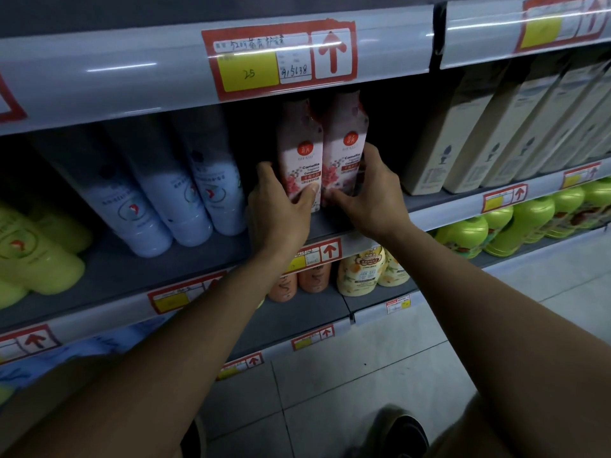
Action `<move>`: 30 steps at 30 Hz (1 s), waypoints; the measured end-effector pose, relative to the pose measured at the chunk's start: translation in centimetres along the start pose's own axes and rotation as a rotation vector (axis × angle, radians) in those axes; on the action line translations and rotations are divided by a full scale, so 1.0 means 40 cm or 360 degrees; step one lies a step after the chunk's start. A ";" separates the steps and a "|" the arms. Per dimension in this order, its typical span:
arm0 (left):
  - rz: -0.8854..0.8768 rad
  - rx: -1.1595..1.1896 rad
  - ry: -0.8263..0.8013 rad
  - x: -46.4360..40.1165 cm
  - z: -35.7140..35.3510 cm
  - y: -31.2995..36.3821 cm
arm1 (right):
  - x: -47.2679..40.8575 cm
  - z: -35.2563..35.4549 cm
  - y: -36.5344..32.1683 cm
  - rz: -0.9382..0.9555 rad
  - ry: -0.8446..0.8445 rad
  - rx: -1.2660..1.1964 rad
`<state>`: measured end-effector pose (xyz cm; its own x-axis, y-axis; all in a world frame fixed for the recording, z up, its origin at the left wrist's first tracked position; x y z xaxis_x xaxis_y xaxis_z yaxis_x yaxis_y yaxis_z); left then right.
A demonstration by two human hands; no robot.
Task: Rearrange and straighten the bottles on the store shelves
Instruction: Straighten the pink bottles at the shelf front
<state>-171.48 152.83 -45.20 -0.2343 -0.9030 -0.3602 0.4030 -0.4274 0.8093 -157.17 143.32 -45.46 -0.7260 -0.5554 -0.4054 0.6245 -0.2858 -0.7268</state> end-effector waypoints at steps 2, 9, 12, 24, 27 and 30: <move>-0.0011 -0.0014 0.0004 -0.005 -0.003 -0.002 | -0.004 -0.006 0.001 0.0005 0.0016 -0.0006; -0.0016 -0.0059 0.0029 -0.023 -0.015 -0.009 | -0.018 -0.026 0.009 -0.0052 0.0049 0.0021; 0.0024 -0.0082 0.0027 -0.029 -0.020 -0.012 | -0.024 -0.031 0.009 -0.0074 0.0071 0.0020; 0.0039 -0.0145 0.0073 -0.041 -0.041 -0.015 | -0.042 -0.048 0.006 -0.0137 0.0080 0.0038; 0.0030 -0.0120 0.0086 -0.042 -0.043 -0.017 | -0.041 -0.049 0.003 -0.0133 0.0087 0.0050; 0.0006 -0.0124 0.0115 -0.039 -0.037 -0.014 | -0.039 -0.049 0.000 -0.0120 0.0091 0.0073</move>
<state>-170.03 154.39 -45.78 -0.1693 -0.9044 -0.3918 0.4722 -0.4233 0.7732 -156.60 145.74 -45.91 -0.7861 -0.4856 -0.3824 0.5789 -0.3616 -0.7308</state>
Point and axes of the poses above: each hand's wrist, its own x-axis away from the middle knuckle, its own z-axis out of the back of the hand, y = z × x, the point moved 4 cm from there along -x, towards the middle knuckle, and after that the axes turned 8 degrees about y, right-handed, at the moved point
